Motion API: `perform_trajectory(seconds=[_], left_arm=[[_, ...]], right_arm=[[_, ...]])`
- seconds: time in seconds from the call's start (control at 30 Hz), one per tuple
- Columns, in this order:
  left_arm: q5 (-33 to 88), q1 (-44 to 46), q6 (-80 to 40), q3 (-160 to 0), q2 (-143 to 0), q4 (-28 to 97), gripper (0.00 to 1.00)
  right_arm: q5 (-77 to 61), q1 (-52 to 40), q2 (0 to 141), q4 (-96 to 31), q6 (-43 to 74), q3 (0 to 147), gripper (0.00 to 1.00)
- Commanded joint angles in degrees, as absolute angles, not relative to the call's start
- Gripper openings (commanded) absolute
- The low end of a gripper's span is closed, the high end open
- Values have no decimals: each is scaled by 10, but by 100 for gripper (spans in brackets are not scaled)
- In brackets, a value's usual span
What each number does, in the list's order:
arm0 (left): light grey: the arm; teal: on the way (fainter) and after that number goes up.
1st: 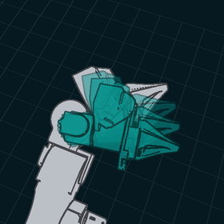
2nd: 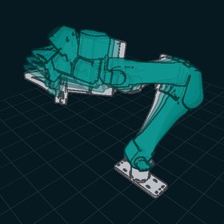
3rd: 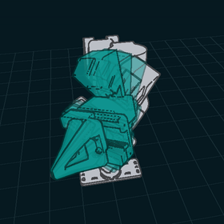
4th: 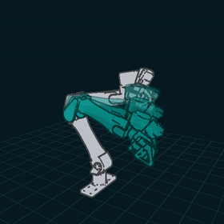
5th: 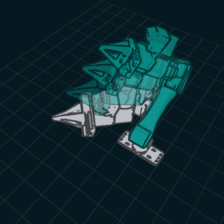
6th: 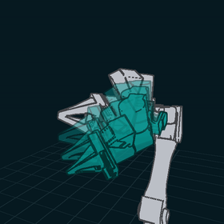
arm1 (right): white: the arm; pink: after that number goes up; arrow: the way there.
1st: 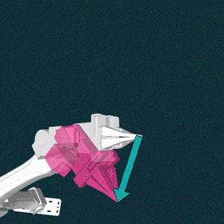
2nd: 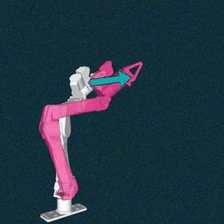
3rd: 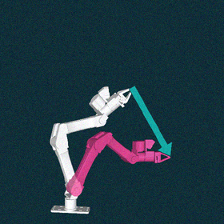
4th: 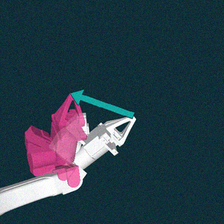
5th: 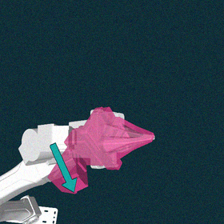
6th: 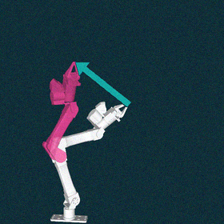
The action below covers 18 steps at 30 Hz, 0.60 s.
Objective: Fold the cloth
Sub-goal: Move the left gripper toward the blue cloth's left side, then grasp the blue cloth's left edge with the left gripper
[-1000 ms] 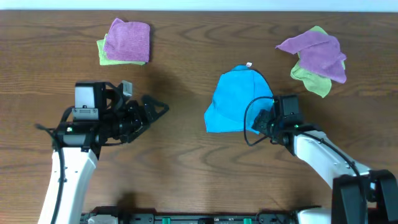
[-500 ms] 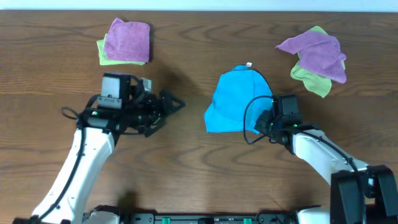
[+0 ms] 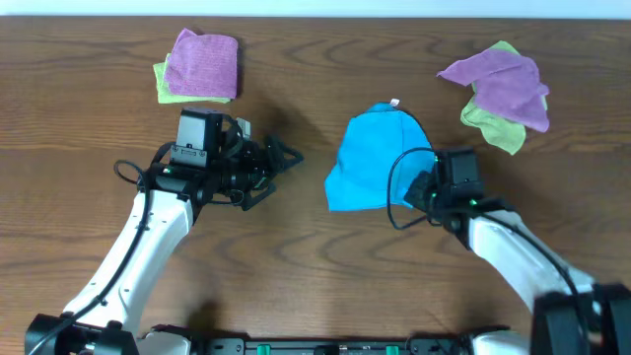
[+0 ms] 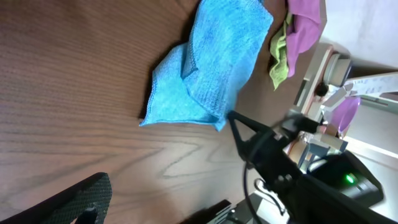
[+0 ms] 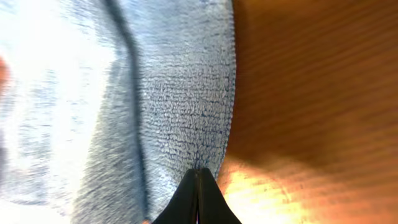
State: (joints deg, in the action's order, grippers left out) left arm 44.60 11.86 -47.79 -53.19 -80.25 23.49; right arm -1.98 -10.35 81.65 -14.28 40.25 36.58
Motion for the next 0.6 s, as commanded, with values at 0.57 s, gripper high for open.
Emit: perform_trajectory(seconds=[0.57], left_arm=[[496, 175, -555, -541, -920, 168, 95]], right_arm=[[6, -100, 600, -292, 346, 363, 1]])
